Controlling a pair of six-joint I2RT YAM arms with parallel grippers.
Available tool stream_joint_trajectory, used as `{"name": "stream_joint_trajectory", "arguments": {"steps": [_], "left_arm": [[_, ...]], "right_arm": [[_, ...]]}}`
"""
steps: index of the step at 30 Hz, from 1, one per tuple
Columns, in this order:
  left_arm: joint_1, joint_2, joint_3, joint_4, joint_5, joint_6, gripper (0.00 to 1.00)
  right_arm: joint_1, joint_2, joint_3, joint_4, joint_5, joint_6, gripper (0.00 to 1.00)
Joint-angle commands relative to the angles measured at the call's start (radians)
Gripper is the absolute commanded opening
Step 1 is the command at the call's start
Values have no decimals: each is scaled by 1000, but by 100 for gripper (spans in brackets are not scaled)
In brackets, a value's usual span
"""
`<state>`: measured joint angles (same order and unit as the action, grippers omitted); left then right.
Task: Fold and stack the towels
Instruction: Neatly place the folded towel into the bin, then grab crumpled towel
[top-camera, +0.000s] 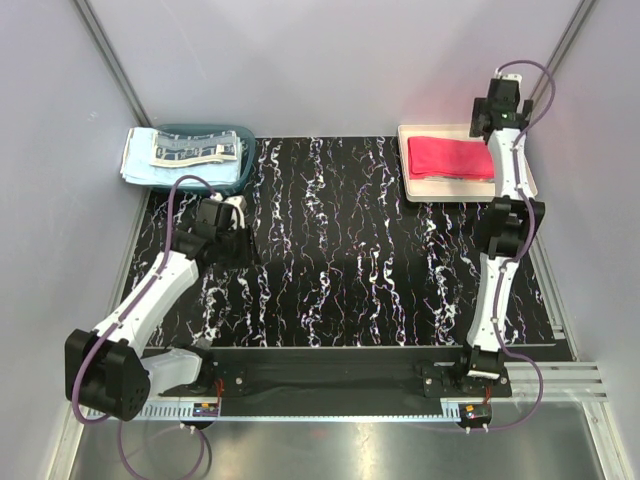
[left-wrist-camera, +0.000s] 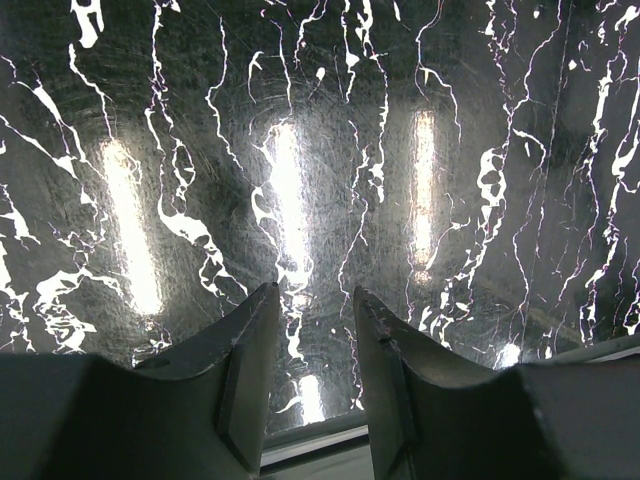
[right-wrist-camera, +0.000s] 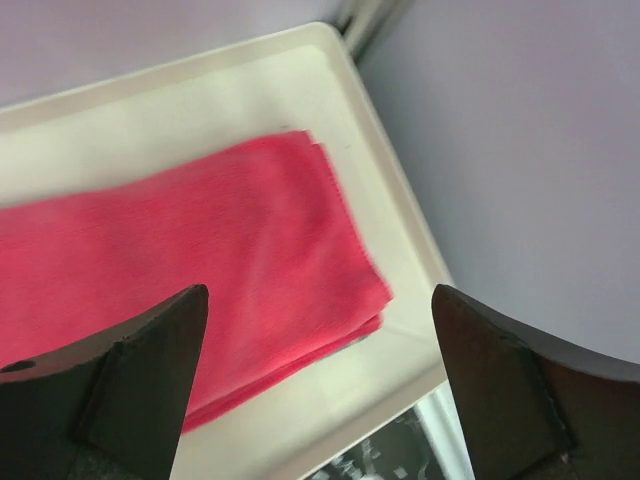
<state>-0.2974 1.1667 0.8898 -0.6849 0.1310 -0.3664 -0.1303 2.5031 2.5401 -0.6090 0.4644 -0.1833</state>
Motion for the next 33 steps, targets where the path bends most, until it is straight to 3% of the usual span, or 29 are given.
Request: {"name": "stream_joint_trajectory", "arguments": {"steps": [1, 4, 5, 8, 13, 15, 19, 23, 25, 30, 33], "left_arm": [[18, -27, 12, 42, -1, 8, 42], [43, -30, 50, 39, -31, -35, 43], [46, -27, 73, 39, -39, -55, 43], [56, 36, 217, 35, -166, -133, 49], [183, 252, 582, 42, -397, -267, 62], [227, 426, 705, 41, -451, -317, 63], [296, 732, 1042, 42, -479, -390, 64], [328, 1000, 1213, 90, -519, -446, 68], [328, 1062, 1248, 100, -557, -474, 68], [333, 1146, 1158, 232, -550, -555, 69], [337, 1125, 1068, 300, -544, -578, 61]], "right_arm": [[23, -220, 39, -119, -206, 235, 100], [32, -476, -266, -8, -392, 398, 100], [52, -533, -464, 44, -462, 456, 100], [124, -705, -761, 208, -475, 519, 100], [285, -828, -1006, 304, -550, 596, 100], [339, -851, -1043, 295, -546, 596, 100], [382, -964, -1179, 334, -638, 657, 100], [409, -1029, -1273, 342, -679, 682, 100], [425, -1050, -1306, 345, -690, 688, 100], [445, -1073, -1371, 374, -708, 696, 100], [446, -1083, -1393, 370, -695, 688, 100]]}}
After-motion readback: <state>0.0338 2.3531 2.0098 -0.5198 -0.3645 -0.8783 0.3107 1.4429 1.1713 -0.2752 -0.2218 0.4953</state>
